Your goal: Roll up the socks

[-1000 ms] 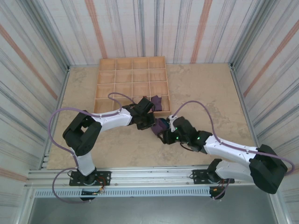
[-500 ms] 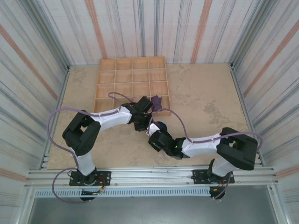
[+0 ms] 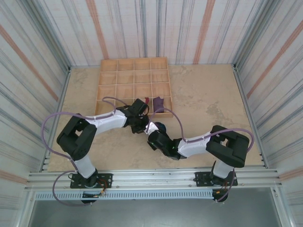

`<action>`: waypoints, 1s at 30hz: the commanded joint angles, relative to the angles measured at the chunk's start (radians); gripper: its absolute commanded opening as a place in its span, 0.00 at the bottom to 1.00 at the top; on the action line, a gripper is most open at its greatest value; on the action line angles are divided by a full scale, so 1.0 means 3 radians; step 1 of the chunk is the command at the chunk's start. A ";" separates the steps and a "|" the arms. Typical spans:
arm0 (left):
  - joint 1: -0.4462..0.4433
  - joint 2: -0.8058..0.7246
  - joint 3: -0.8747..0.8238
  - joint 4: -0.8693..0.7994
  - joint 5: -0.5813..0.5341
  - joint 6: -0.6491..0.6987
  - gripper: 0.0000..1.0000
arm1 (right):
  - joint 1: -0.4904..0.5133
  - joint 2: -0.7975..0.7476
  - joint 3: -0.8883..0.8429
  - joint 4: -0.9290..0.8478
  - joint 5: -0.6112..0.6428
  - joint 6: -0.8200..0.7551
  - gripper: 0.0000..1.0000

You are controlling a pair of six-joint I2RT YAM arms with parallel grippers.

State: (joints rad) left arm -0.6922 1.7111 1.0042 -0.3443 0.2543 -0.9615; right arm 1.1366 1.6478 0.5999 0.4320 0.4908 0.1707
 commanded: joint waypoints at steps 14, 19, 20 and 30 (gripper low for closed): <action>0.0180 -0.0751 -0.0407 0.0020 0.0042 -0.0169 0.75 | -0.1225 0.0082 -0.0827 0.0708 -0.2479 0.1127 0.00; 0.0185 -0.0867 -0.0515 0.0287 0.0125 -0.0168 0.75 | -0.1633 0.0349 -0.0860 0.0997 -0.3160 0.1434 0.00; 0.0185 -0.0836 -0.0538 0.0363 0.0176 -0.0163 0.75 | -0.1745 0.0420 -0.0882 0.1121 -0.3320 0.1537 0.00; 0.0008 -0.0198 -0.0700 0.1450 0.0306 -0.0442 0.69 | -0.2443 0.1167 -0.0876 0.2071 -0.4255 0.2601 0.00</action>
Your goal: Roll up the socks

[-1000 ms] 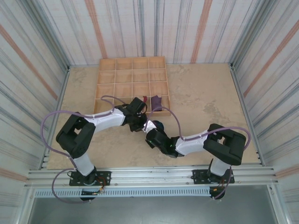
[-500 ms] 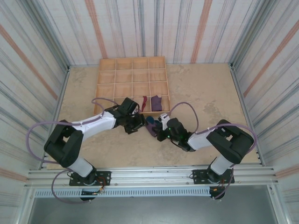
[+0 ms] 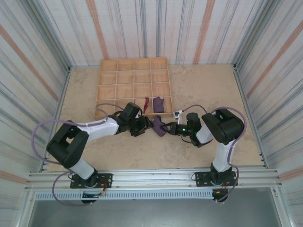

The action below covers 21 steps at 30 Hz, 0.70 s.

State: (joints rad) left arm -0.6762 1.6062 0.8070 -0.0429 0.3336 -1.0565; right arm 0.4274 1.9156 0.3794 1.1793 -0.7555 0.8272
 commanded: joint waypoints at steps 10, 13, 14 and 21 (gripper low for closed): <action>-0.0154 0.0643 0.0156 0.0926 0.0015 -0.0302 0.59 | -0.0111 -0.0004 -0.0152 -0.1129 0.0179 0.0634 0.00; -0.0182 0.0724 0.0174 0.0894 0.0027 -0.0341 0.49 | -0.0091 -0.0196 -0.0143 -0.1504 0.0321 0.0617 0.00; -0.0196 0.0743 0.0174 0.0888 0.0021 -0.0350 0.46 | -0.0077 -0.0269 -0.0131 -0.1651 0.0382 0.0621 0.00; -0.0282 0.0831 0.0306 0.0442 -0.0104 -0.0189 0.16 | 0.0079 -0.0682 0.0054 -0.2453 0.0596 0.0789 0.06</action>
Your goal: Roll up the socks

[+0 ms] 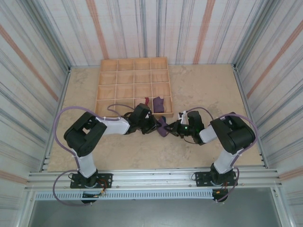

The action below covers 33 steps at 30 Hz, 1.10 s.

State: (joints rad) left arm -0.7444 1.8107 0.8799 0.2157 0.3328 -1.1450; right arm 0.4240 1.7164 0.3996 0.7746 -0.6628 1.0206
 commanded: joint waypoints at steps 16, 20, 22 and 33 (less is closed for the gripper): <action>-0.0047 0.0276 0.0469 -0.1114 0.0064 0.1408 0.04 | 0.0110 -0.0642 0.1143 -0.3544 0.0617 -0.1415 0.71; -0.0049 0.0299 0.0474 -0.1075 0.0104 0.1482 0.04 | 0.0081 -0.0407 0.1181 -0.3447 0.0517 -0.1628 0.70; -0.0048 0.0309 0.0439 -0.0989 0.0133 0.1477 0.04 | 0.0084 -0.0326 0.1168 -0.3317 0.0413 -0.1645 0.69; -0.0049 0.0362 0.0340 -0.0759 0.0158 0.1429 0.09 | 0.0102 0.0108 0.0734 -0.2207 0.0112 -0.1468 0.36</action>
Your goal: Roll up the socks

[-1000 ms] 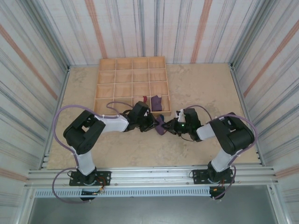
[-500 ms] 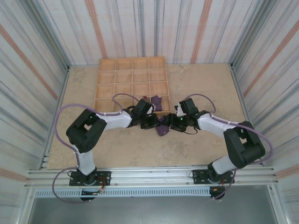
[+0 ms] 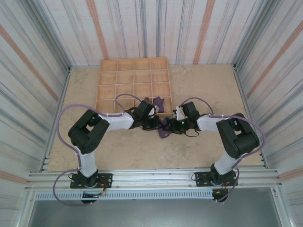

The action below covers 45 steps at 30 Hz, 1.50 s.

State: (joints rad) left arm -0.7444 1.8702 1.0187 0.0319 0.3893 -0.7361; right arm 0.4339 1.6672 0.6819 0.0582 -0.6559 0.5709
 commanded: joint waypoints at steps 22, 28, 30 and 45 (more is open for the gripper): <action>0.0745 -0.1704 0.0051 -0.2347 -0.0612 0.0367 0.99 | 0.0506 -0.0394 0.0877 -0.0921 0.0594 0.0738 0.00; 0.1341 -0.2311 -0.0146 -0.2608 -0.0348 0.0396 0.99 | 0.0801 0.0149 0.1609 -0.0955 0.0715 0.1007 0.00; 0.1520 -0.2455 -0.0210 -0.2654 -0.0207 0.0419 0.99 | 0.0896 0.0407 0.1879 -0.0892 0.0755 0.1053 0.00; 0.2357 -0.2850 -0.0444 -0.3066 0.0265 0.0864 0.99 | 0.1207 0.1669 0.3379 -0.0912 0.1171 0.1403 0.00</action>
State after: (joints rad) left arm -0.0689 1.0382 0.9054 -0.8406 0.4084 -0.5335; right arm 0.7856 2.1277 1.6356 -0.1879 -0.3431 0.9482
